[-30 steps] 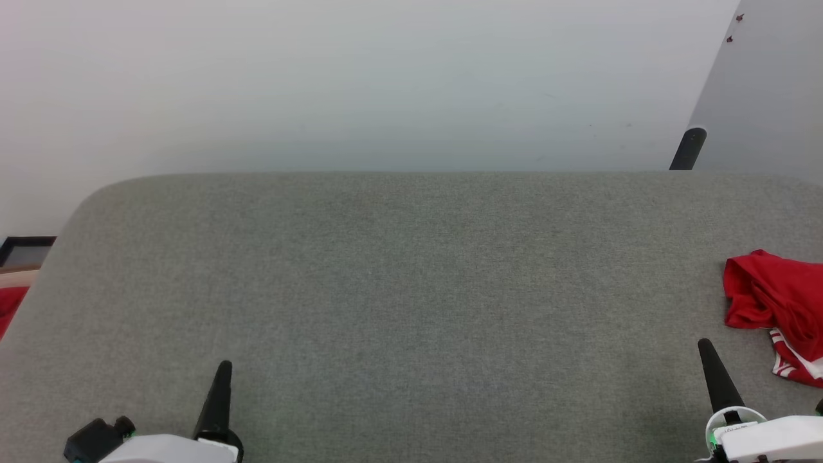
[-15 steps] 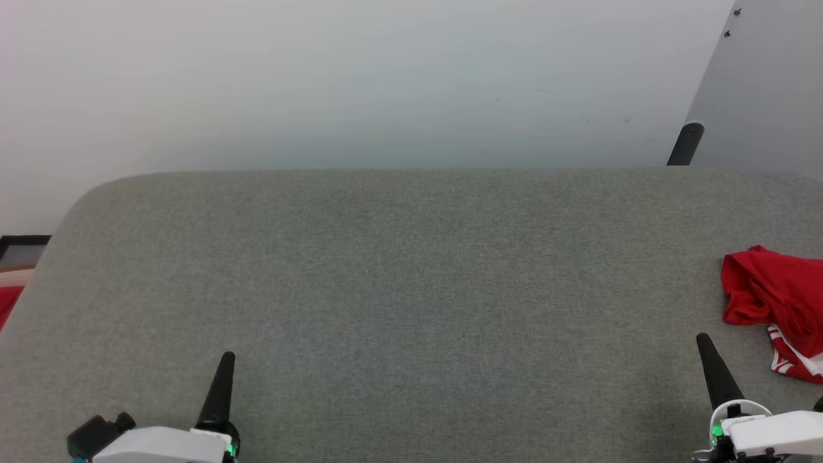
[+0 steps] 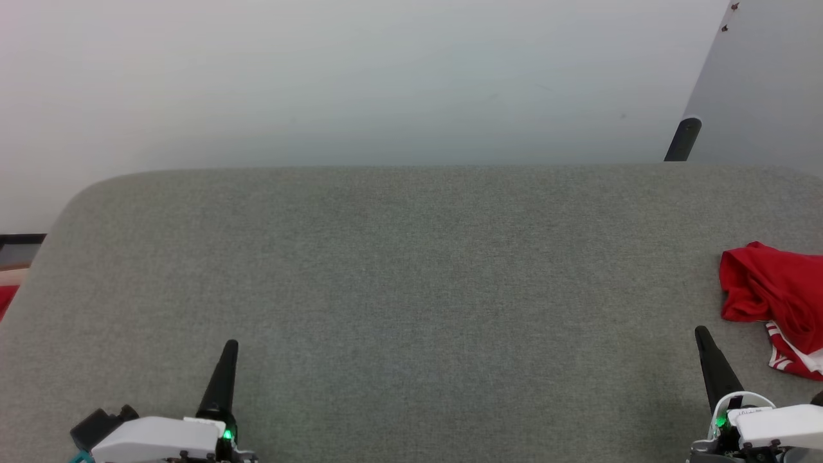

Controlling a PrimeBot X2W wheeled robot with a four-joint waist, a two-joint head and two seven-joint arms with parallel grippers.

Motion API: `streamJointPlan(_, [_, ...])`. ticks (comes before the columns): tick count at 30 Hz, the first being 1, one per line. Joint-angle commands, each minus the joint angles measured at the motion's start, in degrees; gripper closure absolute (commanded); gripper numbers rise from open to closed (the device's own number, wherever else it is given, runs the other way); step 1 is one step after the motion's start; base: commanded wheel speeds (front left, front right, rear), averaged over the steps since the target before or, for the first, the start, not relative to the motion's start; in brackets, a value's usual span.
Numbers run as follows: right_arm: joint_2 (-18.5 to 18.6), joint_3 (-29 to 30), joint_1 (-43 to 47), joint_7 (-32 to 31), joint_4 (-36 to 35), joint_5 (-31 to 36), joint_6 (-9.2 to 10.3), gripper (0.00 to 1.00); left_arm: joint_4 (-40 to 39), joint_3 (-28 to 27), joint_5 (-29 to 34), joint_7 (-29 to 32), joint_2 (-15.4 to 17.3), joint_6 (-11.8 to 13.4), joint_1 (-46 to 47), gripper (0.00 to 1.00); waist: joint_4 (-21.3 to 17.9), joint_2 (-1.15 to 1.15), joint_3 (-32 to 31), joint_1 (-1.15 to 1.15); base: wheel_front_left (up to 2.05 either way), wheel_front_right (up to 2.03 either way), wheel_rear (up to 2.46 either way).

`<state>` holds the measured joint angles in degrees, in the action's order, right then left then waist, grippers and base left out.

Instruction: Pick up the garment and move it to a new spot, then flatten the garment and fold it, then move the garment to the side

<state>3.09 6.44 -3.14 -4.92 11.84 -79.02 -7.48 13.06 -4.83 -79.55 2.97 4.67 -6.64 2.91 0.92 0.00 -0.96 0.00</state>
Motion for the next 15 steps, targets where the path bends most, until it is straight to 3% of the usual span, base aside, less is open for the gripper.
streamJointPlan(1, [-0.03,0.06,-1.29,-0.19,0.0,-1.63,-0.03,1.0,-0.17,-0.37,-1.3,0.27,-0.06,-0.48,1.03,1.0,-0.05,0.0,0.06,0.0,0.0,0.0,0.0])
streamJointPlan(15, [-0.15,0.09,-2.35,-0.93,1.06,-7.07,-0.03,1.0,0.42,-1.04,-6.69,1.91,-0.94,-0.67,2.24,1.0,-0.42,0.0,0.52,0.0,0.0,0.0,0.0])
